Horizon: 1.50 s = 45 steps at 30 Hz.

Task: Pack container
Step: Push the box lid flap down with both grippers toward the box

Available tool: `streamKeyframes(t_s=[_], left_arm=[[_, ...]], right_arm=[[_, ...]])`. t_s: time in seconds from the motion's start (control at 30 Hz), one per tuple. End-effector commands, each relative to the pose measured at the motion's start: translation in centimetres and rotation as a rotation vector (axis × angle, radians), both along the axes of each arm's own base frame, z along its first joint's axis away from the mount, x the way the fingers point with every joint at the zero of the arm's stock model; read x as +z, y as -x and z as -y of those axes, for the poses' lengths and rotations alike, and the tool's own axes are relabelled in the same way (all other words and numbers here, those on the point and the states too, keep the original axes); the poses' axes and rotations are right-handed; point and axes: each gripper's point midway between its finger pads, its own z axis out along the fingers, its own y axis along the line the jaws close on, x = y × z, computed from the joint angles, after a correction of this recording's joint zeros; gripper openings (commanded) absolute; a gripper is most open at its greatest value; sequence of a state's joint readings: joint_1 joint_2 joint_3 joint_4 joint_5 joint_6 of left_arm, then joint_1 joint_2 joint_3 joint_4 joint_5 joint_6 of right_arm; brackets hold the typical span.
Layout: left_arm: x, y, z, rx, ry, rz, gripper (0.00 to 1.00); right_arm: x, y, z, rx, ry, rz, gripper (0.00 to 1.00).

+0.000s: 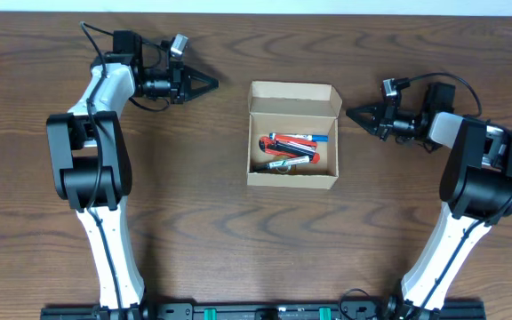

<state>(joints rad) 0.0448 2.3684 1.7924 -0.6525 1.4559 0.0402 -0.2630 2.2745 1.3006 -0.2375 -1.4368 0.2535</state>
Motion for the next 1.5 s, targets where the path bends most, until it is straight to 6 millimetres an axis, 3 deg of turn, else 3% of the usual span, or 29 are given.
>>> streamKeyframes(t_s=[0.0,0.4,0.73,1.47], left_arm=[[-1.9,-0.1,0.1,0.005,0.010,-0.089,0.06],[-5.0,0.4,2.4,-0.035,0.015,-0.169,0.06],[-5.1,-0.5,3.5,-0.033,0.004,-0.163,0.06],[-6.8,-0.1,4.6,-0.035,-0.040,-0.211,0.06]], right_arm=[[-0.6,0.3,-0.3,0.010,-0.035,-0.031,0.01],[-0.9,0.1,-0.4,0.013,-0.034,-0.026,0.01],[-1.3,-0.2,-2.2,0.036,-0.002,-0.038,0.01],[-2.9,-0.4,-2.1,0.014,0.040,-0.087,0.01]])
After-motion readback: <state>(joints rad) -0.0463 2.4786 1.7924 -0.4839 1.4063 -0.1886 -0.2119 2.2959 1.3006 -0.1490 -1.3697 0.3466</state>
